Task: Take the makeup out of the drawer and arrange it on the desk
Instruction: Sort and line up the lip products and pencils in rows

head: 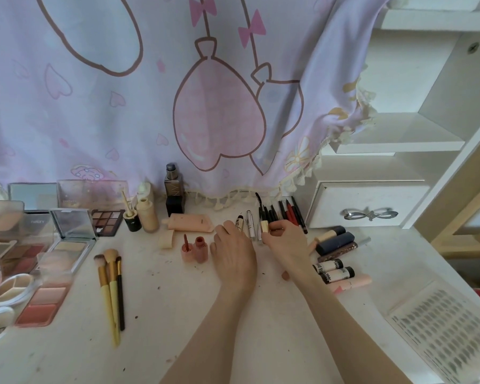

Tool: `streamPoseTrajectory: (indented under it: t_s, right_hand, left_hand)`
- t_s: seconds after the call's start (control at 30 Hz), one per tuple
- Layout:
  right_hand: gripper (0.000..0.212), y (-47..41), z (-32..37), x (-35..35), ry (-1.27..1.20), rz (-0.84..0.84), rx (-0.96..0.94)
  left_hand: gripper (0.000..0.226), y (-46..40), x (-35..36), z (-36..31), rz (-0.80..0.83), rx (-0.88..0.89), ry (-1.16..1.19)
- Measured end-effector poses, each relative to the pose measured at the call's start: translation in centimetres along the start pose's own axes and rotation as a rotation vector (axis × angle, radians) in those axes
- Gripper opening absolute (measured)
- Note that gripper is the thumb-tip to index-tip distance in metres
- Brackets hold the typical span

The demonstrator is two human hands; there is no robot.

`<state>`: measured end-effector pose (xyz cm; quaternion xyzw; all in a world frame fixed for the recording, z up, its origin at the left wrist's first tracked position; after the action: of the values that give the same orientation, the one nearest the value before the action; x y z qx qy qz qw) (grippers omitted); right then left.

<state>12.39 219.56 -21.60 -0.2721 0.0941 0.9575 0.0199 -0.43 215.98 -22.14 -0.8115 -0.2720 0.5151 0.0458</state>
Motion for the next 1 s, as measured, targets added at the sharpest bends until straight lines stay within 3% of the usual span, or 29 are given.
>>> streamPoseTrajectory:
  t_s: [0.2,0.53,0.83,1.0]
  right_hand:
    - [0.024,-0.4,0.8,0.6,0.066,0.002,-0.048]
    - [0.026,-0.3,2.4,2.3,0.174,0.036,-0.094]
    - [0.025,0.0,3.5,3.0,0.271,-0.026,-0.125]
    - [0.018,-0.1,3.4,3.7,0.292,0.031,-0.166]
  left_hand:
    - [0.024,0.7,0.2,0.4,0.035,0.054,0.062]
    - [0.024,0.8,-0.2,1.0,0.058,0.005,0.202]
    - [0.035,1.5,-0.1,1.3,0.097,0.097,0.278]
    - [0.035,1.6,0.0,1.3,0.105,0.107,0.327]
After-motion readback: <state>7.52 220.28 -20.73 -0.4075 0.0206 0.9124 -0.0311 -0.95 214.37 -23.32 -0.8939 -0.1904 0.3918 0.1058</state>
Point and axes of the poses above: each hand's wrist, its own y-axis away from the middle knuckle, its own x-axis out of the palm, z = x × y, the point moved 8 cm from there along -y, towards the middle knuckle, and after that the axes turned 9 degrees about x, right-handed, at the moved point
